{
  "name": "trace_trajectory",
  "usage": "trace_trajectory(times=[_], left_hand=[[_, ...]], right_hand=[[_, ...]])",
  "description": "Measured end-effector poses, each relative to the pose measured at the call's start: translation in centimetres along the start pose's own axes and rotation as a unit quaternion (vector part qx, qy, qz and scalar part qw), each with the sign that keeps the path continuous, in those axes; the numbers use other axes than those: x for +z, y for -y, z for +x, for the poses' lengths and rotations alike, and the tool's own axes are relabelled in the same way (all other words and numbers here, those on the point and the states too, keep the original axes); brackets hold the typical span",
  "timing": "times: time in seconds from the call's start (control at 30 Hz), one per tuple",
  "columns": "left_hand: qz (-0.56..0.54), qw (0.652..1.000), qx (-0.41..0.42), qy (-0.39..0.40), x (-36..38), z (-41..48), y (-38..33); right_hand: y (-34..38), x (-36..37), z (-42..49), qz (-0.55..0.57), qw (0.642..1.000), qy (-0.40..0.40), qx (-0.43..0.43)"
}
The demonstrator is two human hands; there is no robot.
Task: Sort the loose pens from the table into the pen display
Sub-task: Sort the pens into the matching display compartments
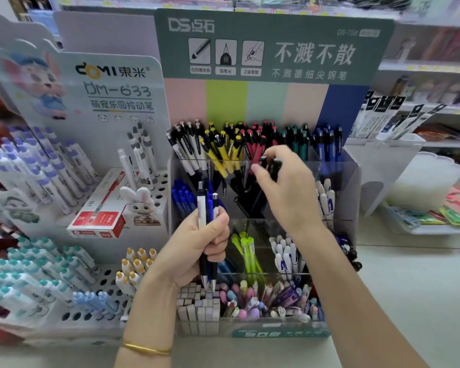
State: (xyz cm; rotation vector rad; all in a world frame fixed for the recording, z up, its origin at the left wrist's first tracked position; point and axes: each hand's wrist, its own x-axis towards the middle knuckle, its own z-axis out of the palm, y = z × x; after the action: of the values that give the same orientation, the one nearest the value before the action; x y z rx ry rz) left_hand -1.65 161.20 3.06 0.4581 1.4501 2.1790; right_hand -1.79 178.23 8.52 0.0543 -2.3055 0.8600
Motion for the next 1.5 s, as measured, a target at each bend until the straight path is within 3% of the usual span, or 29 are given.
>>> trace_trajectory(times=[0.1, 0.3, 0.4, 0.57, 0.63, 0.77, 0.83, 0.97, 1.17, 1.3, 1.4, 1.5], left_hand=[[-0.103, 0.993, -0.003, 0.057, -0.4, -0.3, 0.4], [-0.165, 0.978, 0.005, 0.126, -0.8, -0.6, 0.6], [-0.161, 0.979, 0.005, 0.126, -0.7, -0.6, 0.5], [-0.150, 0.981, 0.012, 0.125, -0.5, -0.7, 0.4], [-0.145, 0.980, 0.005, 0.134, -0.3, -0.8, 0.2], [-0.133, 0.976, -0.003, 0.171, 0.2, -1.0, -0.3], [-0.105, 0.984, -0.014, 0.140, 0.6, -1.3, -0.7], [-0.044, 0.997, -0.059, -0.033, 0.6, -1.6, -1.0], [0.173, 0.981, -0.037, -0.083, 1.9, -1.7, -1.9], [0.237, 0.966, -0.025, -0.103, 2.1, -1.9, -2.6], [0.244, 0.963, -0.026, -0.113, 2.2, -1.9, -3.5], [0.236, 0.956, -0.024, -0.172, 1.7, -1.5, -4.5]], right_hand=[[-0.1, 0.9, -0.5, -0.107, 0.992, 0.067, 0.013], [-0.3, 0.5, -0.6, -0.117, 0.984, 0.115, 0.065], [-0.4, 0.3, -1.1, -0.066, 0.990, 0.093, 0.077], [0.1, -0.2, -2.0, 0.028, 0.999, -0.019, 0.003], [1.2, -0.7, -2.1, 0.085, 0.996, 0.032, -0.003], [2.7, -1.2, -2.4, 0.164, 0.947, 0.260, 0.091], [2.7, -1.0, -2.6, 0.251, 0.925, 0.250, 0.141], [2.3, -1.2, -1.5, 0.338, 0.915, 0.112, 0.188], [4.0, -1.2, -1.2, 0.312, 0.905, 0.237, 0.167], [4.9, -0.7, -0.3, 0.286, 0.910, 0.271, 0.132], [5.2, 0.1, 0.5, 0.284, 0.917, 0.266, 0.091], [5.4, 0.8, 1.4, 0.316, 0.919, 0.221, 0.086]])
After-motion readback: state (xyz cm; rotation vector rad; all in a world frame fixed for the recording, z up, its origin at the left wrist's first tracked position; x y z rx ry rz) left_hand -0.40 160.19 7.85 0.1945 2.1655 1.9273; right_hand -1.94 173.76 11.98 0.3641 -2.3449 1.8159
